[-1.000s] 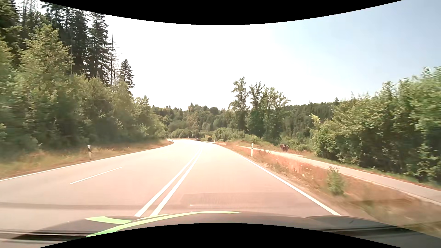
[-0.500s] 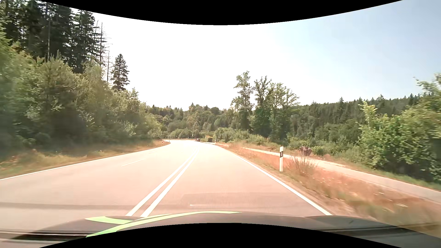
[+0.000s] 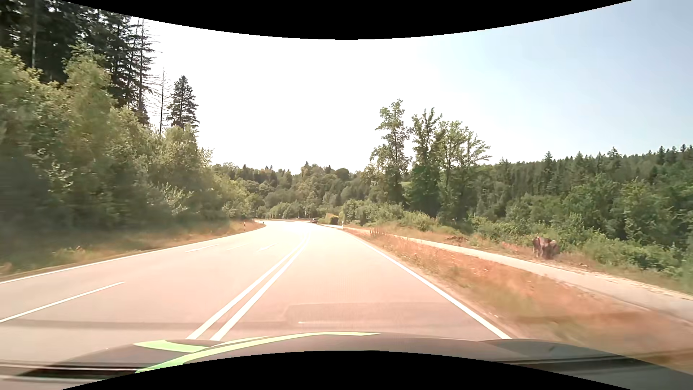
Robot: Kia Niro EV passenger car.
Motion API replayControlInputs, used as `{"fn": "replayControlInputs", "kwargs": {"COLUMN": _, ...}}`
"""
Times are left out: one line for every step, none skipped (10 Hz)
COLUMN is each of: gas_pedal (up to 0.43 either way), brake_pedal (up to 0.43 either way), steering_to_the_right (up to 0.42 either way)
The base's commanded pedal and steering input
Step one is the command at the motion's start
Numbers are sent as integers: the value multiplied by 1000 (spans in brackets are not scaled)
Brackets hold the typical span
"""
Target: Follow the waypoints while adhering to traffic rules and regulations
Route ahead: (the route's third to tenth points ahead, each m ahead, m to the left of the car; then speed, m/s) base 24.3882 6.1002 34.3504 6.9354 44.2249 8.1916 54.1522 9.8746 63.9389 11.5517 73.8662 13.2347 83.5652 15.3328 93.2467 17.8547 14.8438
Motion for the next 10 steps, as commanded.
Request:
{"fn": "replayControlInputs", "kwargs": {"gas_pedal": 0, "brake_pedal": 110, "steering_to_the_right": -12}}
{"fn": "replayControlInputs", "kwargs": {"gas_pedal": 0, "brake_pedal": 110, "steering_to_the_right": -13}}
{"fn": "replayControlInputs", "kwargs": {"gas_pedal": 0, "brake_pedal": 110, "steering_to_the_right": -16}}
{"fn": "replayControlInputs", "kwargs": {"gas_pedal": 0, "brake_pedal": 104, "steering_to_the_right": -17}}
{"fn": "replayControlInputs", "kwargs": {"gas_pedal": 0, "brake_pedal": 104, "steering_to_the_right": -17}}
{"fn": "replayControlInputs", "kwargs": {"gas_pedal": 0, "brake_pedal": 98, "steering_to_the_right": -17}}
{"fn": "replayControlInputs", "kwargs": {"gas_pedal": 0, "brake_pedal": 79, "steering_to_the_right": -17}}
{"fn": "replayControlInputs", "kwargs": {"gas_pedal": 0, "brake_pedal": 67, "steering_to_the_right": -17}}
{"fn": "replayControlInputs", "kwargs": {"gas_pedal": 0, "brake_pedal": 67, "steering_to_the_right": -17}}
{"fn": "replayControlInputs", "kwargs": {"gas_pedal": 0, "brake_pedal": 67, "steering_to_the_right": -16}}
